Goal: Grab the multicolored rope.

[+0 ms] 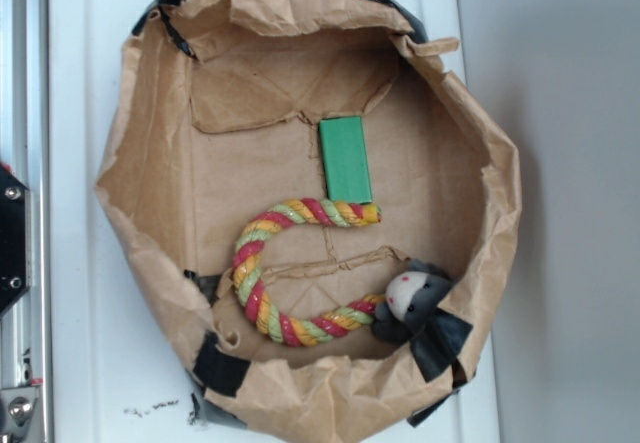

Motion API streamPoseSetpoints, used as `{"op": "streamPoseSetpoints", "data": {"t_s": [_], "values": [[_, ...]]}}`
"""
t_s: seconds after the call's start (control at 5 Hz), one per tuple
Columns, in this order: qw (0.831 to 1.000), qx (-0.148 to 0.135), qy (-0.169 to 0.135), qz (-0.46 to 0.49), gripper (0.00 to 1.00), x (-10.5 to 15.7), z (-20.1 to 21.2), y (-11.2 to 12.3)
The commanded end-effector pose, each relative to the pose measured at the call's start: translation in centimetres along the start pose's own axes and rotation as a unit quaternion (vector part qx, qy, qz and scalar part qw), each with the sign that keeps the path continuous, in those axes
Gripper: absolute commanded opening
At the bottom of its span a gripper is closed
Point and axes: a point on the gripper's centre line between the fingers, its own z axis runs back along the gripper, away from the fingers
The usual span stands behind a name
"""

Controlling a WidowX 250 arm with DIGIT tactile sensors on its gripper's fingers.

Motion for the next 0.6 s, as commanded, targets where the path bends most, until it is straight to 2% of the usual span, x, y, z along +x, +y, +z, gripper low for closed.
{"op": "streamPoseSetpoints", "data": {"t_s": [0.0,0.2,0.4], "values": [[1.000,0.000,0.000,0.000,1.00,0.0,0.0,0.0],[0.998,-0.007,0.024,0.052,1.00,-2.1,0.5,-0.8],[0.995,-0.011,0.033,0.090,1.00,1.0,0.2,-2.2]]}}
